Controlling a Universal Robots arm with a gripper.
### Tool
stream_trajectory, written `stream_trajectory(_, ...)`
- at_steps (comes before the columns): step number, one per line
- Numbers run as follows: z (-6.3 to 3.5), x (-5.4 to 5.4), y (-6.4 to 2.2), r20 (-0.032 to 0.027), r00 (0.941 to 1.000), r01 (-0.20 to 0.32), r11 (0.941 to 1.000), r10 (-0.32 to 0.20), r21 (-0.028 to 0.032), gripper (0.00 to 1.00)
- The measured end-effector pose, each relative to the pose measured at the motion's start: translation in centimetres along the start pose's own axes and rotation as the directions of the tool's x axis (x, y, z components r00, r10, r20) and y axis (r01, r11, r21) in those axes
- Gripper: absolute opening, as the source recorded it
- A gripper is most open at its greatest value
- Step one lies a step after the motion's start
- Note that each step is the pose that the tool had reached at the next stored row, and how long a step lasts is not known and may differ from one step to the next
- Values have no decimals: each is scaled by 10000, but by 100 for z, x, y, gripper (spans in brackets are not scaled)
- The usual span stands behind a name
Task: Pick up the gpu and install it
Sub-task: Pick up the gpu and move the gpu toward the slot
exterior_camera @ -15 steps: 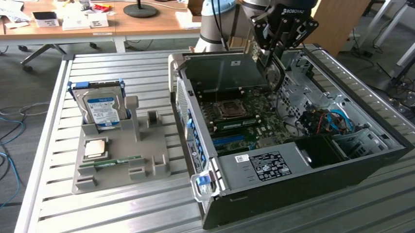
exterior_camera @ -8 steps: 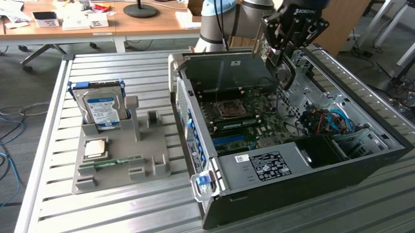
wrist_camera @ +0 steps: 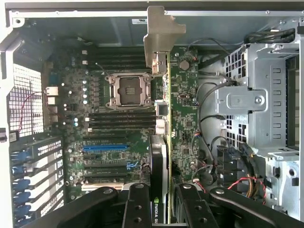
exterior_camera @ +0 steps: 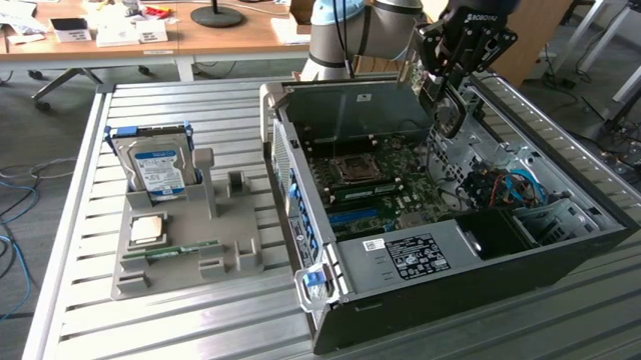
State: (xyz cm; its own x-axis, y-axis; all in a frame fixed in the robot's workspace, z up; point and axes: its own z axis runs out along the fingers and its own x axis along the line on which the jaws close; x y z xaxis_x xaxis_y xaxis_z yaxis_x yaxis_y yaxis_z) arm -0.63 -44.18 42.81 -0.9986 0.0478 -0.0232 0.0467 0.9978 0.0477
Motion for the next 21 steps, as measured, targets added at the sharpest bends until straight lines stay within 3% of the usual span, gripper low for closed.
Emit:
stream_trajectory(11, 1, -19, 1, 0, 10000, 1, 10000, -1, -1, 27)
stream_trajectory(21, 6, -208, 10, 0, 10000, -1, 10000, 1, -1, 27)
